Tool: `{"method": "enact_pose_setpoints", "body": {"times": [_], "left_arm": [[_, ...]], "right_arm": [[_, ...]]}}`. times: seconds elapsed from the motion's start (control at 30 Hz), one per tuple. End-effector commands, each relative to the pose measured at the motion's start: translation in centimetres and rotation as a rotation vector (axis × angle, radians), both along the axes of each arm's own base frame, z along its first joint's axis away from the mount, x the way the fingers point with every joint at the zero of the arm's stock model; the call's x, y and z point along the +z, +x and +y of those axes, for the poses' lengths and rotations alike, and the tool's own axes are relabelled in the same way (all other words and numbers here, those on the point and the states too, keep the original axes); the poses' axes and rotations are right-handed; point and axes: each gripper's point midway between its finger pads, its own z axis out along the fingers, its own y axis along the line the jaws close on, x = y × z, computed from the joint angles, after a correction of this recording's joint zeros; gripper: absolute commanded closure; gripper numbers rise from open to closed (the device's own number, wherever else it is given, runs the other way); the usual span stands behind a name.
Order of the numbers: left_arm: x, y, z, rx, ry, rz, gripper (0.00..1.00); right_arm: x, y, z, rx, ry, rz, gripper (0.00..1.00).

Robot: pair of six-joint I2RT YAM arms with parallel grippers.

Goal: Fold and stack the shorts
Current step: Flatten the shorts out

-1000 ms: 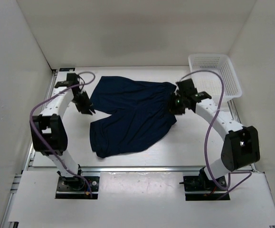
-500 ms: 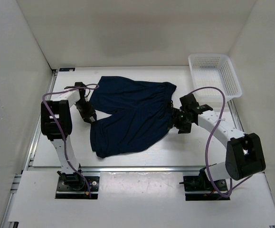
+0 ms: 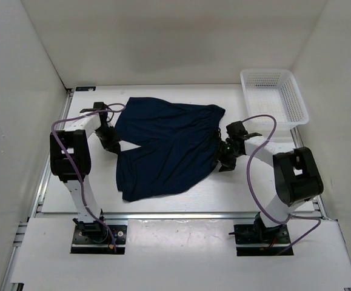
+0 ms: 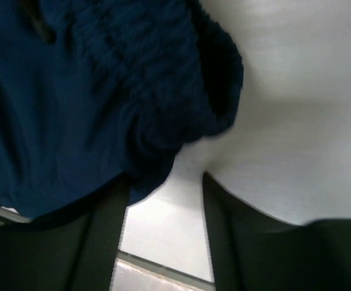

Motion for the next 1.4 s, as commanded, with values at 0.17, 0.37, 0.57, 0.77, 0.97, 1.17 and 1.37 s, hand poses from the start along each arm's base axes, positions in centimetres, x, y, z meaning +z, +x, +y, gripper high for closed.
{"method": "enact_pose_setpoints", "body": {"times": [0.17,0.37,0.57,0.77,0.97,1.17,1.37], "left_arm": [[6.9,0.6,0.5,-0.010,-0.017,-0.152,0.90],[8.9,2.4,3.5,0.050,0.026,-0.193,0.90],[5.2,6.5,6.3,0.113,-0.003,-0.114,0.73],[7.7,6.4,5.6,0.084,0.004,-0.154,0.47],[11.3,0.7,4.9,0.080,0.039,-0.232,0.47],[6.5,-9.1,-0.4,0.063,-0.122,-0.103,0.50],[4.1,-12.8,-5.5,0.068,-0.146,0.037,0.20]], "right_arm": [[-0.9,4.4,1.4,-0.068,0.029,-0.053,1.00],[-1.3,3.7,0.2,-0.097,-0.053,-0.044,1.00],[-1.6,2.6,-0.4,-0.101,-0.071,-0.026,1.00],[-1.6,2.0,0.0,-0.082,-0.071,-0.027,1.00],[-1.4,1.8,0.1,-0.076,-0.079,-0.030,0.86],[-0.1,1.7,-0.1,-0.081,-0.075,-0.060,0.48],[1.6,1.7,-0.2,-0.086,-0.068,-0.100,0.38]]}}
